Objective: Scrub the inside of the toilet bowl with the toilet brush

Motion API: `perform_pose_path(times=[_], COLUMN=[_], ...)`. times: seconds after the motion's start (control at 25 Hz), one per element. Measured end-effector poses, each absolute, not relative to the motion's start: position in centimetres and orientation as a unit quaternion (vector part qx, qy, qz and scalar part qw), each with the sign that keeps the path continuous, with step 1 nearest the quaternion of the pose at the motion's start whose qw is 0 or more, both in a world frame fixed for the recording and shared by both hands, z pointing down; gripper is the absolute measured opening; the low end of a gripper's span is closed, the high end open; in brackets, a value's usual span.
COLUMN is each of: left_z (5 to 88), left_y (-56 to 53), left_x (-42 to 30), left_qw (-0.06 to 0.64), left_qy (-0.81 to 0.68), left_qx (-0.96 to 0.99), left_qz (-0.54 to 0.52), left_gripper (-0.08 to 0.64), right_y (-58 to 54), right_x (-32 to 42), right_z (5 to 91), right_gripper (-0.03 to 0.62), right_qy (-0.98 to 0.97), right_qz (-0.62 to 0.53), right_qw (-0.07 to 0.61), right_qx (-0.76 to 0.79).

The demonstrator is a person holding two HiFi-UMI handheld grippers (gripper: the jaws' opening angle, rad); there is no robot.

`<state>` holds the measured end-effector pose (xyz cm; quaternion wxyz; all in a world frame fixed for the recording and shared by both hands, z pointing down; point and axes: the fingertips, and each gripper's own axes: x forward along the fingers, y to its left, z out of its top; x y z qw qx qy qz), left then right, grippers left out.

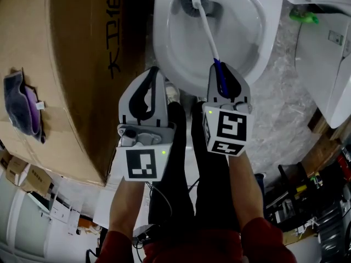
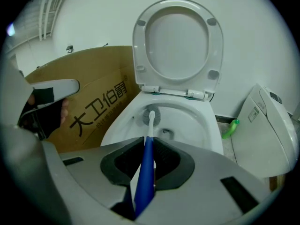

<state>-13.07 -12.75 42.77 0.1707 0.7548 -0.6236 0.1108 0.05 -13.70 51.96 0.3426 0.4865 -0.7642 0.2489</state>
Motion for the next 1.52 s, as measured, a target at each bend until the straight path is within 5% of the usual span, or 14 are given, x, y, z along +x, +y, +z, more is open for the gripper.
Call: perform_pose_path(times=[0.72, 1.52], left_z=[42.1, 42.8], left_y=[-10.2, -9.2], left_x=[-12.0, -8.2], left_qw=[0.160, 0.167], left_qy=[-0.619, -0.594], left_qx=[0.761, 0.778], left_qz=[0.107, 0.119], left_gripper=[0.012, 0.012], right_y=[-4.0, 3.8], right_x=[-1.5, 5.2], right_z=[50.9, 50.2], right_gripper=[0.063, 0.061], right_qy=[-0.799, -0.776], right_qz=[0.244, 0.264], right_qw=[0.366, 0.428], right_qx=[0.411, 0.381])
